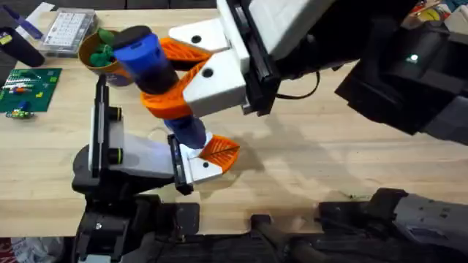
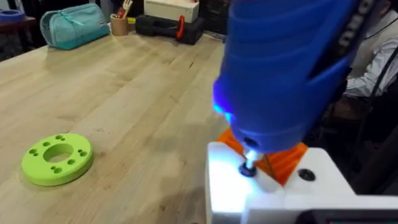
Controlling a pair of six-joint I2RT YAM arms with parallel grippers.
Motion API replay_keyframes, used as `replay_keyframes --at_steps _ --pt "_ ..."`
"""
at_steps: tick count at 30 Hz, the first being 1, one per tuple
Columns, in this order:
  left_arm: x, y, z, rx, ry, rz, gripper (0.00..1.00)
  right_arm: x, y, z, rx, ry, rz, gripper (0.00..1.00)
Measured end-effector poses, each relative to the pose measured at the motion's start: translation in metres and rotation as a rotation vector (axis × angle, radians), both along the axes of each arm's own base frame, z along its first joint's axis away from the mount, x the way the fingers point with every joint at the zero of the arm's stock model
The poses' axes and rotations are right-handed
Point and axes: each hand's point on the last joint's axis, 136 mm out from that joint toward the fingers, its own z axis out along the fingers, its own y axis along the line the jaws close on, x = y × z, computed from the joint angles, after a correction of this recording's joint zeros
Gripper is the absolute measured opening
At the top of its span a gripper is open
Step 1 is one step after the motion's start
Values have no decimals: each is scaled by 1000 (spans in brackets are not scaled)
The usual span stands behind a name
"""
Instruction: Pick up the gripper from the table and insert it into the empty holder that is missing its gripper. Then pick up a screw, insert it into the mounting hole, and use the screwdriver to tighten it. Finally, clean up the table by picking up the vegetable and placing it into the bucket.
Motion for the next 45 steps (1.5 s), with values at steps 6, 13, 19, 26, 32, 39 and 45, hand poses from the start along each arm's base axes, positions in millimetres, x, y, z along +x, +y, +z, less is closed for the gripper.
replay_keyframes --at_steps 6,13,19,26,32,39,45 --pt "0 0 0 0 0 0 8 0 0 -1 0 0 0 50" --pt "0 0 0 0 0 0 8 0 0 -3 -1 1 -1 50" --pt "0 0 0 0 0 0 8 0 0 -5 -2 2 -1 50" --pt "0 0 0 0 -1 0 8 0 0 -5 2 -1 -1 50" --pt "0 0 0 0 0 0 8 -2 -1 12 86 -41 4 50" --pt "0 0 0 0 -1 0 8 -7 -3 35 138 -57 23 52" --pt "0 0 0 0 -1 0 8 -6 -9 77 199 -113 22 50"
